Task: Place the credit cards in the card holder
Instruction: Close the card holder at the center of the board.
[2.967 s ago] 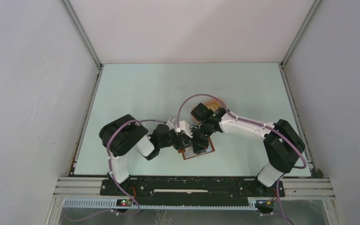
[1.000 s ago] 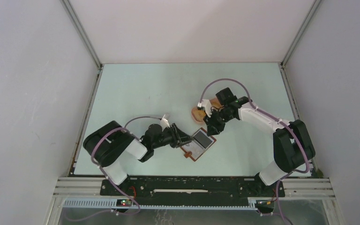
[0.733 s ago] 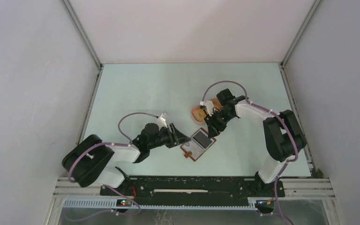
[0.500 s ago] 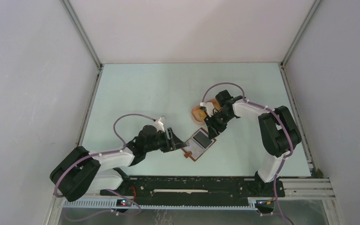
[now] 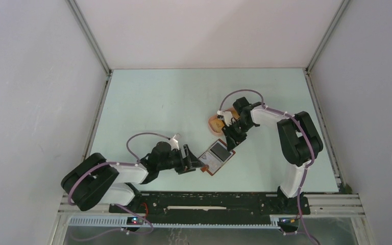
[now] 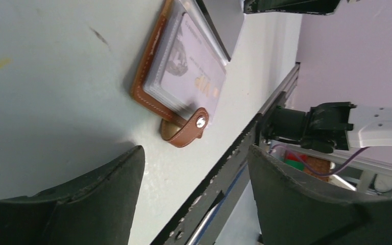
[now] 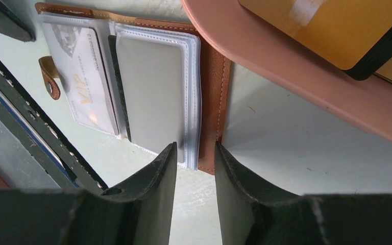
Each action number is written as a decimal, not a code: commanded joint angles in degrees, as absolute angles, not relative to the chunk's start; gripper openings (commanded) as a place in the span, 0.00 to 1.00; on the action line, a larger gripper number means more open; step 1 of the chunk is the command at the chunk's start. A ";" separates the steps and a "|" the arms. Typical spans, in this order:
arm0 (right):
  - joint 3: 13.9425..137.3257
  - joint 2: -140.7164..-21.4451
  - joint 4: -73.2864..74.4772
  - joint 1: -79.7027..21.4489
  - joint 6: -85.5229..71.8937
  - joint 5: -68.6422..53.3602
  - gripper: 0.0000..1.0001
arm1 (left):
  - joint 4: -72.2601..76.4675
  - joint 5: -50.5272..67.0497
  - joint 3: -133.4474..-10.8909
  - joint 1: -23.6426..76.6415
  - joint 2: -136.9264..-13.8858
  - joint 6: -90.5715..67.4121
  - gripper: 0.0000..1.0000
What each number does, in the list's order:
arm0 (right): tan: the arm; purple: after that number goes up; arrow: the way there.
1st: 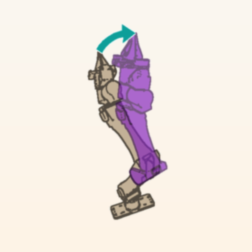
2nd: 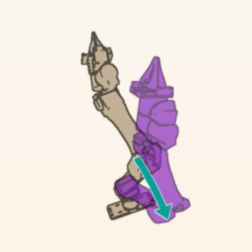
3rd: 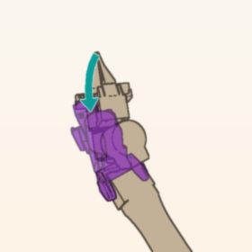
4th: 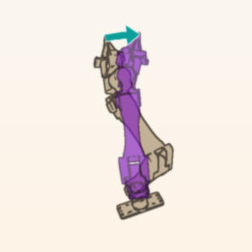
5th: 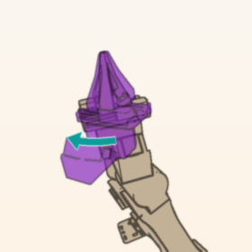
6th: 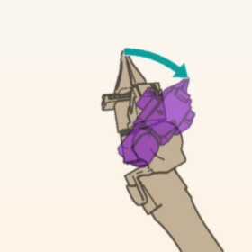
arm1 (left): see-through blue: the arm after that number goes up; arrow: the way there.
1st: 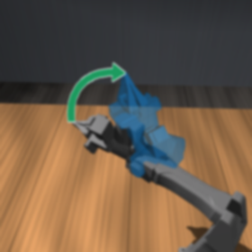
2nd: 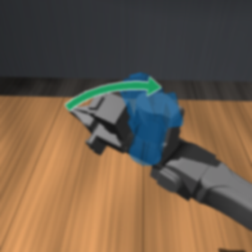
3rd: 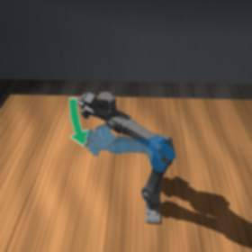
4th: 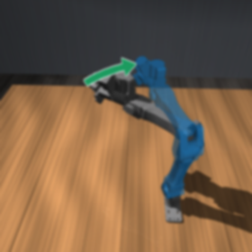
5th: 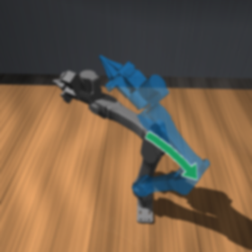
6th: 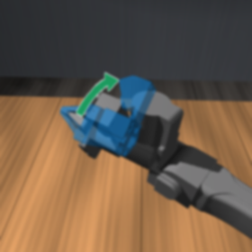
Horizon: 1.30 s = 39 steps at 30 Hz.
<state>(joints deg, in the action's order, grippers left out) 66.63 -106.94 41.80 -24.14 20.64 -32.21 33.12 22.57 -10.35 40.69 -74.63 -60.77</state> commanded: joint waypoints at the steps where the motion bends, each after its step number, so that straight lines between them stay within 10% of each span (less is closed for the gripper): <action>1: 67.21 -108.78 41.91 -25.19 20.74 -30.00 0.41 | 34.40 21.88 -10.25 42.64 -78.03 -63.77 0.83; 13: 67.61 -109.51 42.32 -25.85 20.66 -29.91 0.39 | -2.46 0.24 -25.28 52.29 -71.47 -48.41 0.80; 39: 67.95 -110.52 42.96 -25.93 20.59 -30.46 0.37 | -12.56 -6.06 -43.72 60.41 -86.20 -35.14 0.49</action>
<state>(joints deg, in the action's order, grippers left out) 68.01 -107.92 43.07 -24.80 20.64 -30.74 -11.44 -5.45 -41.43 59.72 -85.95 -37.19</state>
